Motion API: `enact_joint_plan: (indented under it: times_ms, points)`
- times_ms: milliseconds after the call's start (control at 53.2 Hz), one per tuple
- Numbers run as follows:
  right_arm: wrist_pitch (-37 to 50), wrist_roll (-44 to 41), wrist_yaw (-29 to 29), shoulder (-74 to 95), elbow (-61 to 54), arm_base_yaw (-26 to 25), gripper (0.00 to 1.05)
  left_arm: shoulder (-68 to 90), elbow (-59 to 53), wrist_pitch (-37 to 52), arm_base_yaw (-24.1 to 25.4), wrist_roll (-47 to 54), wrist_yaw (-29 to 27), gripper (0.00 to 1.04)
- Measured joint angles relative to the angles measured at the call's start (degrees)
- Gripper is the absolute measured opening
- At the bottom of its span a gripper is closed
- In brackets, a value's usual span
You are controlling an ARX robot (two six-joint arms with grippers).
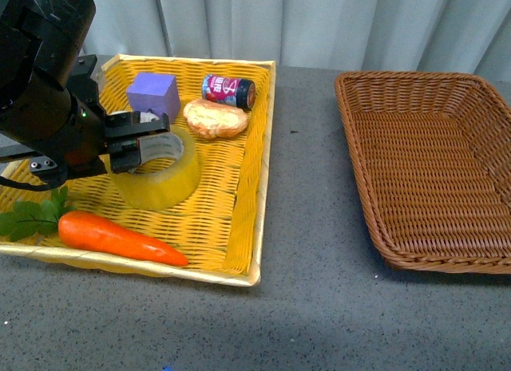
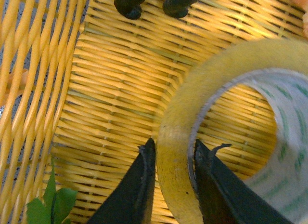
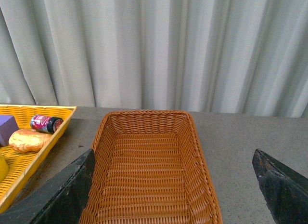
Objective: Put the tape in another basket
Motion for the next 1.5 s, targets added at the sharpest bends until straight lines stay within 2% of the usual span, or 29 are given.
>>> enact_joint_plan:
  times_ms: [56,413,714,1127,1296,1503]
  points:
    - [0.0,0.0,0.0,0.0,0.0,0.0,0.96,0.0,0.2,-0.7,-0.2,-0.2,-0.1,0.17]
    - [0.0,0.0,0.0,0.0,0.0,0.0,0.96,-2.6,0.6,-3.3,-1.7,-0.9,2.0,0.16]
    - [0.0,0.0,0.0,0.0,0.0,0.0,0.96,-10.0,4.3,-4.2,-8.3,-0.9,3.1,0.16]
    - [0.0,0.0,0.0,0.0,0.0,0.0,0.96,-8.0,13.3,-6.7,-18.4,0.7,2.9,0.16]
    - [0.0,0.0,0.0,0.0,0.0,0.0,0.96,-6.8,14.6,-7.0,-20.5,0.9,2.9,0.16]
    - [0.0,0.0,0.0,0.0,0.0,0.0,0.96,-6.5,15.2,-7.0,-20.9,1.2,1.9,0.16]
